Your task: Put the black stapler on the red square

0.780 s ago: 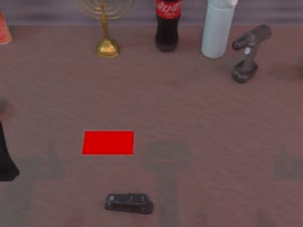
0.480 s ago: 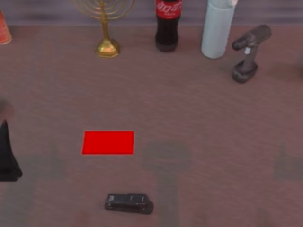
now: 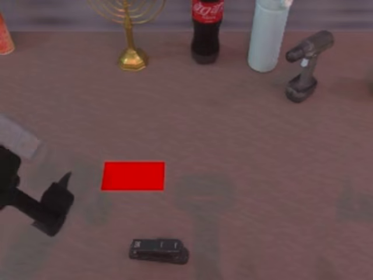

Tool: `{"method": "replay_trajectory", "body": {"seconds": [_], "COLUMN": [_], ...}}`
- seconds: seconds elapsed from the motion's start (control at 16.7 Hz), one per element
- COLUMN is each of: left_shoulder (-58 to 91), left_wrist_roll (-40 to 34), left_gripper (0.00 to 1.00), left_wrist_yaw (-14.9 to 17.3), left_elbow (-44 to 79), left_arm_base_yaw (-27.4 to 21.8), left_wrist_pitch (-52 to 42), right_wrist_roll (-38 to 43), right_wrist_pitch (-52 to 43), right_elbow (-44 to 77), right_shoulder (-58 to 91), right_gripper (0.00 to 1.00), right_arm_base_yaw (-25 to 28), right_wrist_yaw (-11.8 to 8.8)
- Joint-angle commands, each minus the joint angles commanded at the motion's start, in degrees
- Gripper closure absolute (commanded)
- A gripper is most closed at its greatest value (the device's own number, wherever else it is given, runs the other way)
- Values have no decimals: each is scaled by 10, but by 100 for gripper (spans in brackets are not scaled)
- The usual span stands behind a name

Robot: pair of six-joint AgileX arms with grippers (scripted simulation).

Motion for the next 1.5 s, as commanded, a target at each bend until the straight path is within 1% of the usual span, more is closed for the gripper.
{"method": "replay_trajectory", "body": {"seconds": [0.24,0.42,0.6,0.72,0.9,1.2,1.38,1.5], "left_shoulder": [234,378,496,558,609,615,619,634], "left_wrist_roll": [106,179,241,272,301,304,304,305], "left_gripper": [0,0,0,0,0,0,0,0], "left_wrist_yaw": [1,3,3,2,1,1,1,1], "left_elbow": [143,242,327,372,413,419,411,393], "left_arm_base_yaw": [-96,-162,-217,-245,-271,-274,-272,-273], "left_wrist_pitch": [-131,-220,-290,-325,-355,-359,-349,-317], "right_wrist_roll": [0,0,0,0,0,0,0,0], "right_wrist_pitch": [0,0,0,0,0,0,0,0], "right_elbow": [0,0,0,0,0,0,0,0], "right_shoulder": [0,0,0,0,0,0,0,0], "right_gripper": [0,0,0,0,0,0,0,0], "right_arm_base_yaw": [0,0,0,0,0,0,0,0], "right_wrist_yaw": [0,0,0,0,0,0,0,0]}}
